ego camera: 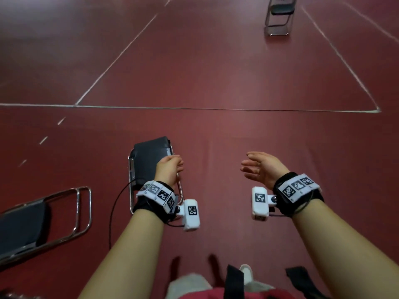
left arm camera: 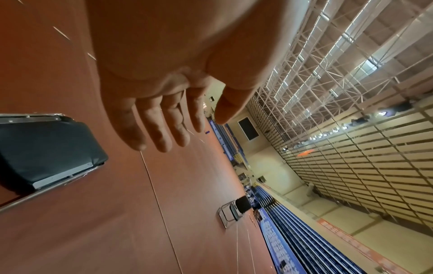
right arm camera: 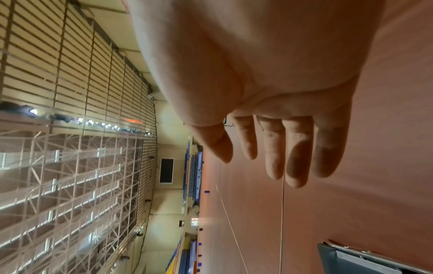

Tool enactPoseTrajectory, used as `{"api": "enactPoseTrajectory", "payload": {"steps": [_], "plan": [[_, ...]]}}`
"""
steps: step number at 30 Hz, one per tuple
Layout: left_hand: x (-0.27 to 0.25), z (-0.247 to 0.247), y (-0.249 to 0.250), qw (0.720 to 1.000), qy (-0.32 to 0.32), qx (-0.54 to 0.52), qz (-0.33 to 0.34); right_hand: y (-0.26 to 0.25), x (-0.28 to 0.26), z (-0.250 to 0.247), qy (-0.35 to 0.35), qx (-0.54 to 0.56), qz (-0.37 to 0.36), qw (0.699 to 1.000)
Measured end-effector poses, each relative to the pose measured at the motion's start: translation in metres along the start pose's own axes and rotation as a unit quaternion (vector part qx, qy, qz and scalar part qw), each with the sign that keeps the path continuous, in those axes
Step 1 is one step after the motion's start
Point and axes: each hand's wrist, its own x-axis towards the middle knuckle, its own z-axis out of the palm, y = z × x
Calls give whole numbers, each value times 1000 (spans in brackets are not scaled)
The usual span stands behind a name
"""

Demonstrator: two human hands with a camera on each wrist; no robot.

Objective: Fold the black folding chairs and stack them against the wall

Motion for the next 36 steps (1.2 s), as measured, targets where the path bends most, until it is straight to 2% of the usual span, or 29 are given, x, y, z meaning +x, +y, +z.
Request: {"api": "enactPoseTrajectory", "payload": {"steps": [7,12,18,23,30,32,36], "plan": [[154,27,48,997,58,-29,-39,-82,172,71,-58,-51,22,997],[296,41,97,997,55,-33,-34,-142,298,135,-59,-77,20,995],[434,56,192,997,54,-44,-15,-232,409,202,-56,-88,6,995],[536,58,233,997,68,-43,-16,-281,502,254,-73,-99,17,992],[683,45,254,980,170,-88,-57,-331,672,364,-164,-191,42,967],[717,36,263,965,224,-113,-73,-346,719,406,-206,-232,55,949],[752,14,271,927,317,-174,-99,-369,780,490,-295,-301,83,903]]}}
